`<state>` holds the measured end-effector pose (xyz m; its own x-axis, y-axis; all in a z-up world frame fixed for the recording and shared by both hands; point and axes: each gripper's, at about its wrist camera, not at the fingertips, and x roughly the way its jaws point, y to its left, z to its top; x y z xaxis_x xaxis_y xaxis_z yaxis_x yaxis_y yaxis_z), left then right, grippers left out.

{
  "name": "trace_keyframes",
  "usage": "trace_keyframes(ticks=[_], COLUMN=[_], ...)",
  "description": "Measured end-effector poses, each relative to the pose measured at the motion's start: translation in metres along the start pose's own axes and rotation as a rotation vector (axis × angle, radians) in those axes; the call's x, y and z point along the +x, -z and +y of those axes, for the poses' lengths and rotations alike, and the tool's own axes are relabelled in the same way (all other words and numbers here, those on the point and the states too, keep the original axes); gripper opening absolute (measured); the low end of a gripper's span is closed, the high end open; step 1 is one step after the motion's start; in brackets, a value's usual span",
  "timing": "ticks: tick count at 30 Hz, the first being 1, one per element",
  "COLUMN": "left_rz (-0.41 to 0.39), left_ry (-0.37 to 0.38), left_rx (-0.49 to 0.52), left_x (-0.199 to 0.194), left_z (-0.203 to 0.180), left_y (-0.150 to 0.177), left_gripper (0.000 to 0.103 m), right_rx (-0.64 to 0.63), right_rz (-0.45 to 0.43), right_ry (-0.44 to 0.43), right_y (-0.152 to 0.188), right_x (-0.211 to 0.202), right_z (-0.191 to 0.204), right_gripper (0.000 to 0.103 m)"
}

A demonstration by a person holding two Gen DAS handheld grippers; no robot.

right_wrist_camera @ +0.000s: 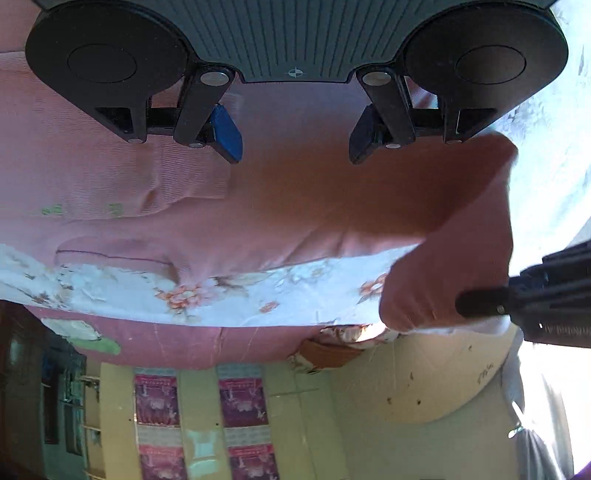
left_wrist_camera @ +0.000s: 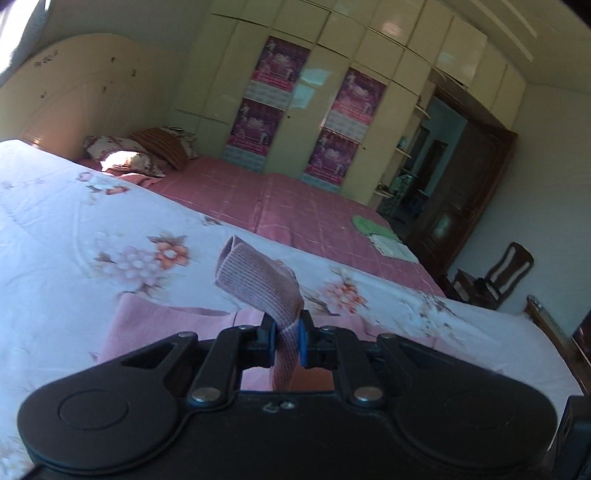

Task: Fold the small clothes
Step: 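Fold the gripped sleeve across the body with the left tool and release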

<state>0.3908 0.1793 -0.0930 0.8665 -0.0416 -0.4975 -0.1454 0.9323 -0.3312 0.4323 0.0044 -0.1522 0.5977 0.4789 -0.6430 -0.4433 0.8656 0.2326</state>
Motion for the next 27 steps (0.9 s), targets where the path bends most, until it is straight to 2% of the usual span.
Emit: trace_keyframes(ticks=[4, 7, 10, 13, 14, 15, 17, 18, 20, 22, 27], left_rz=[0.072, 0.155, 0.237, 0.273, 0.262, 0.231, 0.191, 0.176, 0.146, 0.129, 0.152], left_ry=[0.076, 0.113, 0.116, 0.106, 0.098, 0.071, 0.071, 0.063, 0.019, -0.063, -0.244], left_rx=[0.061, 0.126, 0.217, 0.318, 0.345, 0.367, 0.365, 0.358, 0.363, 0.367, 0.352], left_x=[0.033, 0.057, 0.076, 0.075, 0.07, 0.062, 0.045, 0.038, 0.023, 0.015, 0.001], left_z=[-0.053, -0.085, -0.107, -0.123, -0.126, -0.129, -0.124, -0.119, -0.107, -0.089, -0.034], left_y=[0.032, 0.061, 0.089, 0.106, 0.107, 0.107, 0.102, 0.099, 0.092, 0.086, 0.087], left_gripper=[0.011, 0.011, 0.019, 0.04, 0.056, 0.065, 0.074, 0.074, 0.075, 0.075, 0.074], right_rx=[0.042, 0.082, 0.148, 0.213, 0.227, 0.237, 0.246, 0.254, 0.28, 0.298, 0.29], right_rz=[-0.025, -0.022, -0.011, -0.003, -0.006, -0.008, -0.007, -0.005, 0.007, 0.019, 0.067], right_ry=[0.076, 0.132, 0.153, 0.126, 0.116, 0.109, 0.087, 0.074, 0.04, 0.008, -0.037], right_y=[-0.001, 0.009, 0.017, 0.023, 0.023, 0.023, 0.023, 0.025, 0.024, 0.025, 0.024], right_x=[-0.031, -0.052, -0.065, -0.075, -0.078, -0.08, -0.084, -0.085, -0.081, -0.073, -0.051], right_z=[-0.053, -0.092, -0.124, -0.141, -0.144, -0.146, -0.146, -0.145, -0.145, -0.142, -0.123], right_gripper=[0.064, 0.064, 0.064, 0.064, 0.064, 0.064, 0.065, 0.064, 0.064, 0.064, 0.064])
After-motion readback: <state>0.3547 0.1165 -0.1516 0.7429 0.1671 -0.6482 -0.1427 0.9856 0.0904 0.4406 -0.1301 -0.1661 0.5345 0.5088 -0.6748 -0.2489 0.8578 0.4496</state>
